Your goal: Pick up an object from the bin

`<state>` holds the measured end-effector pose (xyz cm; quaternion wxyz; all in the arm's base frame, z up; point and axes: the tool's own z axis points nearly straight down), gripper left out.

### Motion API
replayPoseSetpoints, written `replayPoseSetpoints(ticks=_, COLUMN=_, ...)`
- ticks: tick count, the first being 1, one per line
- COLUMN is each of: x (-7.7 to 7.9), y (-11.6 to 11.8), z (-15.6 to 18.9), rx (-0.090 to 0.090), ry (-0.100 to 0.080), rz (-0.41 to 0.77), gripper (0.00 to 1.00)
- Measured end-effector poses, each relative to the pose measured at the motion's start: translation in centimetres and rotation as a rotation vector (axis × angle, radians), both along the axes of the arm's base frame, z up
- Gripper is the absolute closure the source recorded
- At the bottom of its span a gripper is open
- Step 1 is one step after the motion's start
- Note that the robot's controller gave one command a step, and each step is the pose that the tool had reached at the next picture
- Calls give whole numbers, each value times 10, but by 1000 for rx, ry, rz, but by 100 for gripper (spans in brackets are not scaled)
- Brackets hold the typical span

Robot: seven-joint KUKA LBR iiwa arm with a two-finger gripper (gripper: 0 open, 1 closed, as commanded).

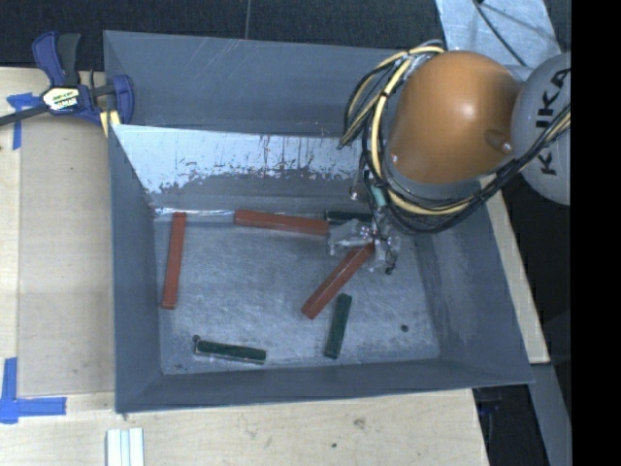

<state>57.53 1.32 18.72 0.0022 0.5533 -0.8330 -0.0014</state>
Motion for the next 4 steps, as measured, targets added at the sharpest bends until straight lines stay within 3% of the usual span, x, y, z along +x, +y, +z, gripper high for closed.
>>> replayPoseSetpoints(ticks=4, x=0, y=0, z=0, rx=0, ry=1, rz=-1, gripper=100)
